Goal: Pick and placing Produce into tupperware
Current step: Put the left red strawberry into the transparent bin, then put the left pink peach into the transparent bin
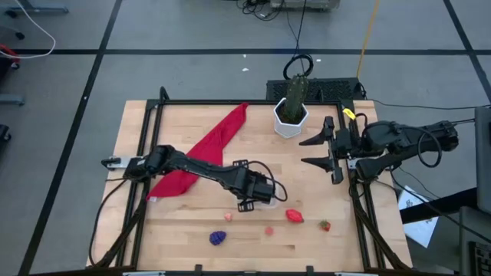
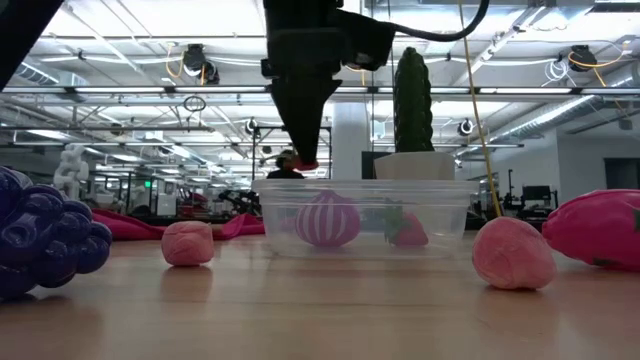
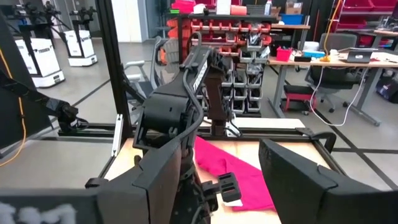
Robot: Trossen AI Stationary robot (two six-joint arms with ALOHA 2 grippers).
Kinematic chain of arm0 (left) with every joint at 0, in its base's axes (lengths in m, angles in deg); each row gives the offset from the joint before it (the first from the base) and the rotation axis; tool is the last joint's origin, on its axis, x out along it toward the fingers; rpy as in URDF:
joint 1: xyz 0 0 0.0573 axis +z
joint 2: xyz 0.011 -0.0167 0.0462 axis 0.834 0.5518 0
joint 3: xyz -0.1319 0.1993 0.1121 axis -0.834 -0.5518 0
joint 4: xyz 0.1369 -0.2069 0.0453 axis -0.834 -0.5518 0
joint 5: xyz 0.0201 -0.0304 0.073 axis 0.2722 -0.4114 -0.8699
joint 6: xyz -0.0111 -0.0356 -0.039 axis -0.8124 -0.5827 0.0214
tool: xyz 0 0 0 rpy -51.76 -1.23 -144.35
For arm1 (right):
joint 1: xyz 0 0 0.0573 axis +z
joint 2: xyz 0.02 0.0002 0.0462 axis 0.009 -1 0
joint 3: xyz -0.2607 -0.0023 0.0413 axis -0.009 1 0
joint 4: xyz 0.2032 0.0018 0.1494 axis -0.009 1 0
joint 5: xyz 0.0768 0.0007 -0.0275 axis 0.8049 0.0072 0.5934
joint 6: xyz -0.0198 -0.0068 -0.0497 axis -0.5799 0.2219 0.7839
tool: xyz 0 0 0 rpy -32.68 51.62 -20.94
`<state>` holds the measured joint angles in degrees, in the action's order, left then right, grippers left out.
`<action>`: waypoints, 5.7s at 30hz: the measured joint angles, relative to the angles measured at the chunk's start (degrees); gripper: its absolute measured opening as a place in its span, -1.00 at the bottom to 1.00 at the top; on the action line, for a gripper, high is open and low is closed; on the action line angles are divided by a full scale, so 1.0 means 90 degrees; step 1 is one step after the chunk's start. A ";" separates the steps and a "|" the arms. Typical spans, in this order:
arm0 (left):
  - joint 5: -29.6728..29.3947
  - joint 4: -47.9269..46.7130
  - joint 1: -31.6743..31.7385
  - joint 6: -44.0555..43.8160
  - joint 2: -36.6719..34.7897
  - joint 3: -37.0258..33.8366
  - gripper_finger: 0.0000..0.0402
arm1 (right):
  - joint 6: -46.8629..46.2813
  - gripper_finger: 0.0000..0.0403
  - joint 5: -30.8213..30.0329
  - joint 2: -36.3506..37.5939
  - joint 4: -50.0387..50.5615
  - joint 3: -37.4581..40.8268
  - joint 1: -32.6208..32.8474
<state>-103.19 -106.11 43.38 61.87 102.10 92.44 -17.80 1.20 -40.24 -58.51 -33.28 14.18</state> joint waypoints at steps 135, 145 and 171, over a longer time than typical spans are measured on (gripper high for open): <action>-0.1575 -0.0395 -0.1294 -0.1917 -0.1620 -0.0432 0.19 | -0.1312 0.03 0.0002 -0.0219 -0.1051 0.0000 -0.0010; -0.0614 -0.0487 -0.1476 -0.2025 -0.1618 -0.0435 0.19 | -0.1329 0.03 0.0005 -0.0226 -0.1068 0.0000 -0.0010; 0.0084 0.0025 -0.1858 -0.4894 -0.1610 -0.1088 0.93 | -0.1626 0.03 0.0039 -0.0236 -0.0731 0.0000 0.0755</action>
<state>-102.44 -105.88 26.66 17.82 87.61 82.64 -32.44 1.55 -42.36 -65.09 -33.28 20.98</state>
